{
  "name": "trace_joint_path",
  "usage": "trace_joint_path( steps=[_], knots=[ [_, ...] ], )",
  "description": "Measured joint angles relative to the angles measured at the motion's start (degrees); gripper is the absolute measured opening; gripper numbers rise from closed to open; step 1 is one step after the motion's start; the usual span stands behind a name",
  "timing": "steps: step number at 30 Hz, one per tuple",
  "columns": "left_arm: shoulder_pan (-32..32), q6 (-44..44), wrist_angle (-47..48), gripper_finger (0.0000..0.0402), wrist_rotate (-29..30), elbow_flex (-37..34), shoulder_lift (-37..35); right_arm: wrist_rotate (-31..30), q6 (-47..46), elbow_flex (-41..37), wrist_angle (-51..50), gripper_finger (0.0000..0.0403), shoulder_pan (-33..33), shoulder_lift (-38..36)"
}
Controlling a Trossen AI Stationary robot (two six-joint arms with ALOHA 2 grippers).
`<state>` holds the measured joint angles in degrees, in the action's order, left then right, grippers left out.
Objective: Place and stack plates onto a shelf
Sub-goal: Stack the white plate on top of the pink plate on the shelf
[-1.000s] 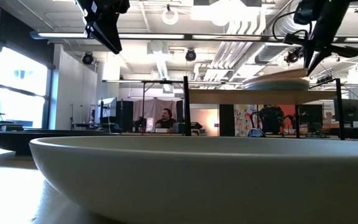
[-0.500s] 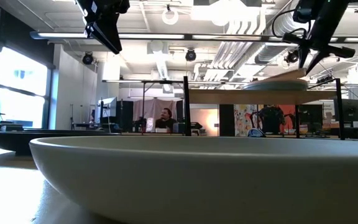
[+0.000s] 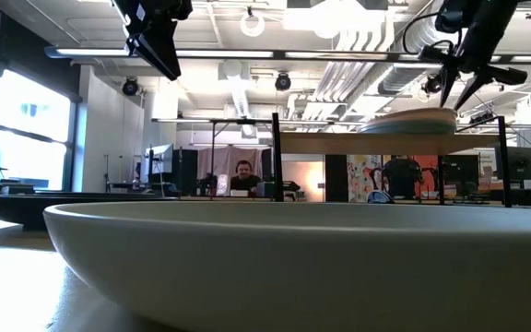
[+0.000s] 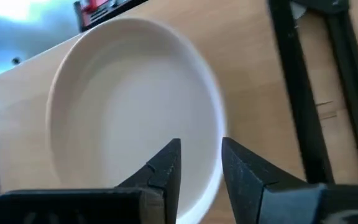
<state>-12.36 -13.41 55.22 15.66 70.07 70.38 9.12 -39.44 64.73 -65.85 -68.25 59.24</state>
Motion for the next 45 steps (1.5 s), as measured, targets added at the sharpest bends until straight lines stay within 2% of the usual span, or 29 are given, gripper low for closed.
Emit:
trace_joint_path(
  steps=[5,8,18,31,40,45],
  knots=[
    [0.0,0.0,0.0,0.0106,0.0,0.0,0.0,5.3,2.3,1.6,-3.6,0.0094,0.5,-0.1],
    [0.0,-0.1,0.0,0.0106,0.0,0.0,0.0,6.4,2.4,1.3,-6.7,0.0094,2.1,0.0],
    [-0.1,-1.5,0.0,0.0106,0.0,0.0,0.0,3.2,2.0,0.1,-7.5,0.0094,7.2,0.0],
    [-0.4,-1.6,0.0,0.0106,0.1,0.0,0.0,0.7,0.7,0.1,-7.2,0.0094,7.6,0.0],
    [-0.4,-1.5,-0.1,0.0106,0.4,0.0,0.0,1.2,0.4,0.1,-6.1,0.0094,7.6,0.0],
    [-0.4,-1.5,-0.1,0.0106,1.6,0.0,0.0,1.2,-0.6,0.0,-6.1,0.0094,9.8,0.0]
  ],
)
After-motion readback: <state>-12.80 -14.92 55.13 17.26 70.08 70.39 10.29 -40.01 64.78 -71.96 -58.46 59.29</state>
